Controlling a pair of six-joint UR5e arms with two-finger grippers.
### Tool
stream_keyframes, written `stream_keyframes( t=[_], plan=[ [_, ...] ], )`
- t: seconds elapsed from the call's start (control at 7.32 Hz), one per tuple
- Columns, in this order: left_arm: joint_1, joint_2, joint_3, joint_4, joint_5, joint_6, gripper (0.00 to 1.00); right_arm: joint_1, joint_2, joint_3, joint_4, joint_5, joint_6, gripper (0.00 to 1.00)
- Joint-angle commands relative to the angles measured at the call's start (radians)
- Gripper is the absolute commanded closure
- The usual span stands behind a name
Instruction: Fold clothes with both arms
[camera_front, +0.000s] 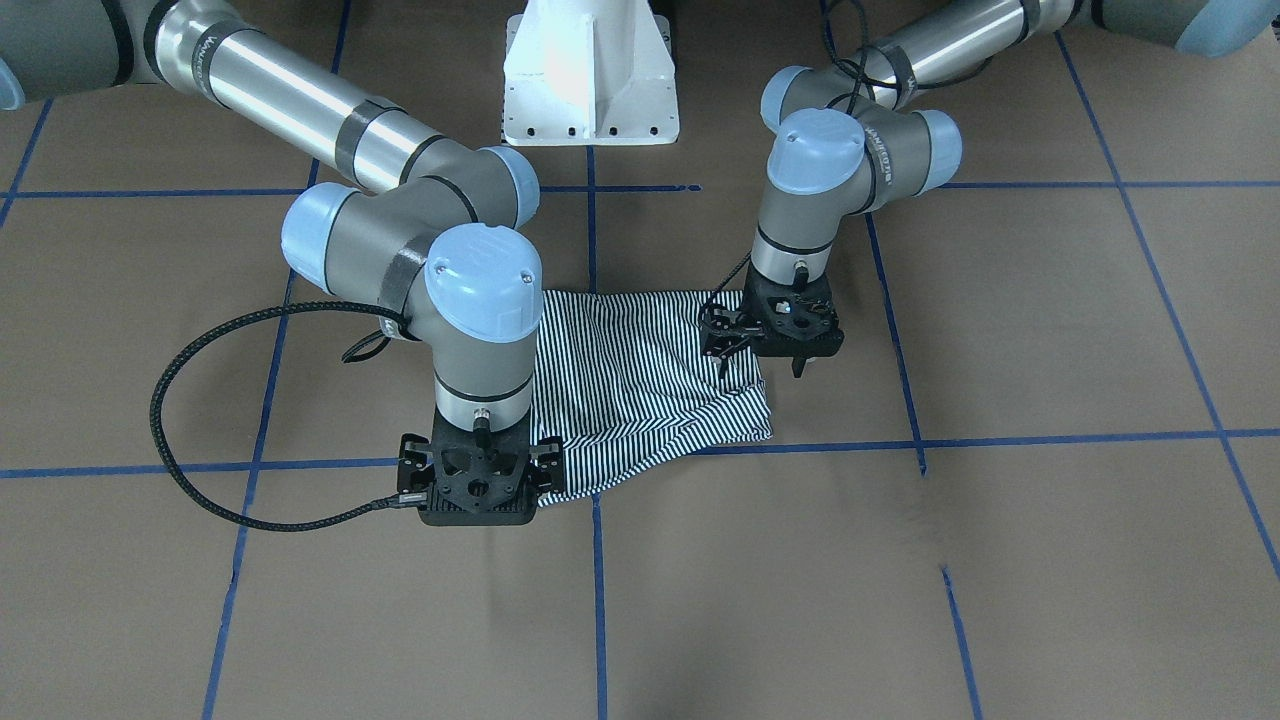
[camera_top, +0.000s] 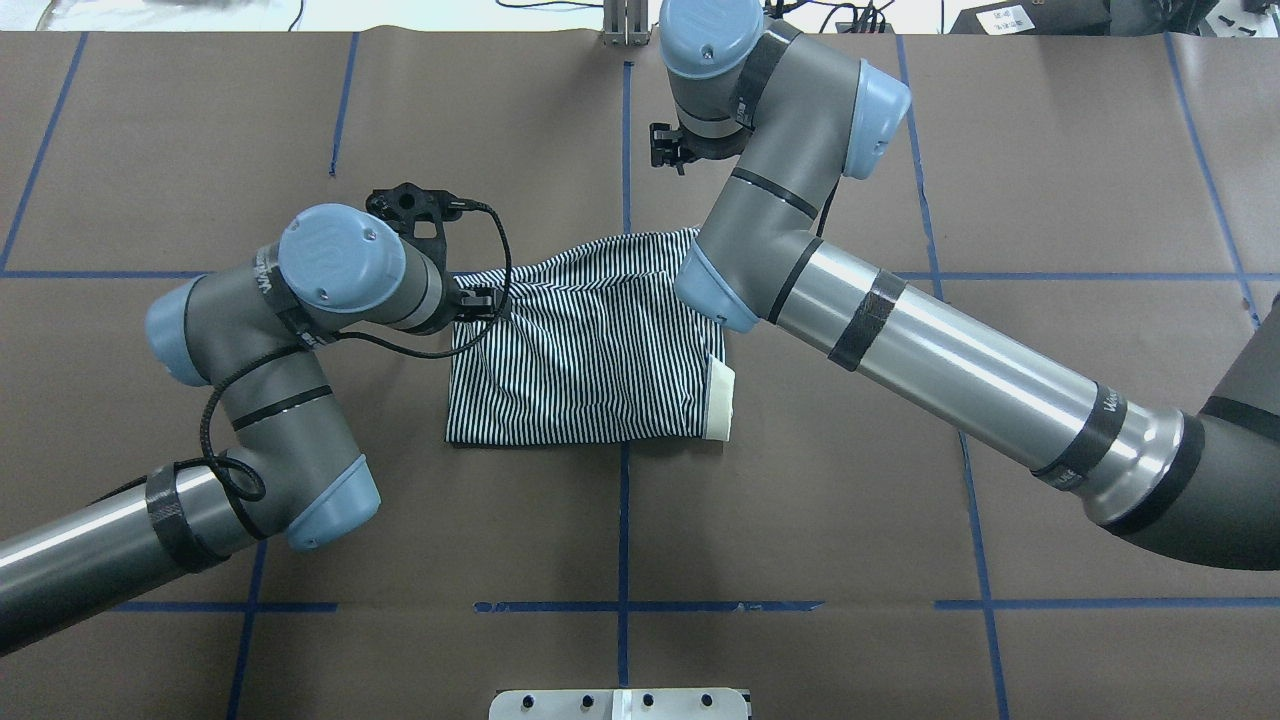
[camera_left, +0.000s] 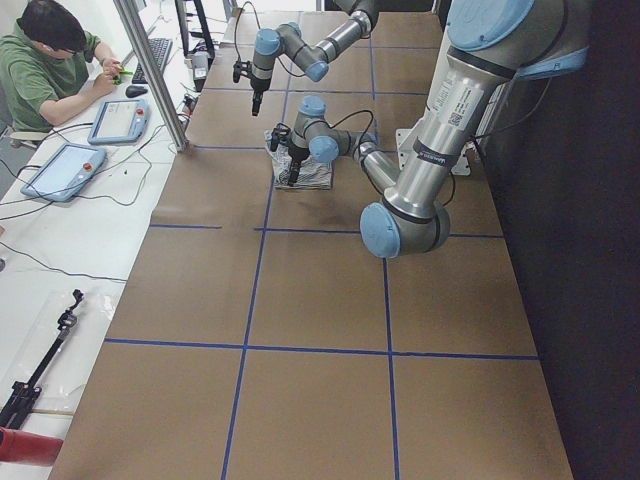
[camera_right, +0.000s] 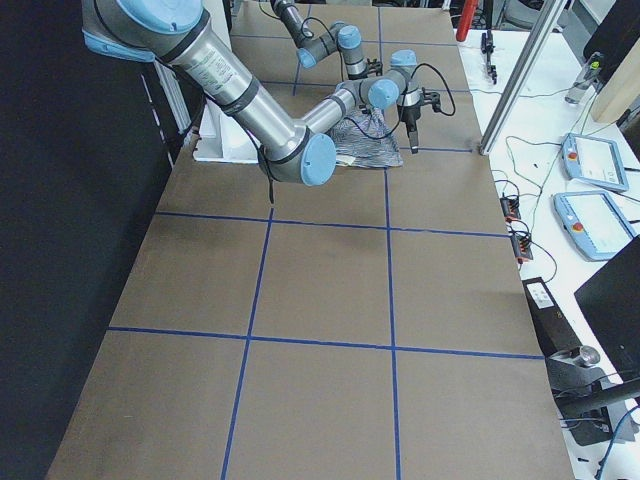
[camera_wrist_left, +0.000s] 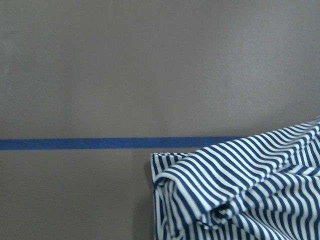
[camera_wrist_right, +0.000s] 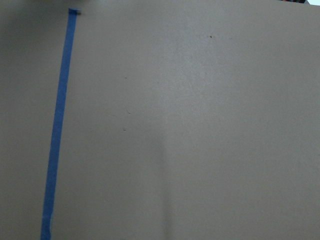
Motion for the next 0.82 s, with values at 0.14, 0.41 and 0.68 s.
stream_keyframes(
  t=[0.14,0.41,0.68],
  plan=[
    [-0.063,-0.032,0.098,-0.003,0.009,0.032,0.0,-0.001,-0.009,0.003,0.0,-0.001,-0.002,0.0],
    [-0.144,-0.14,0.29,-0.032,0.007,0.101,0.0,-0.007,-0.011,0.003,0.0,-0.001,0.0,0.0],
    [-0.238,-0.182,0.418,-0.122,0.003,0.231,0.0,-0.012,-0.011,0.003,0.002,-0.006,0.0,0.0]
  ],
)
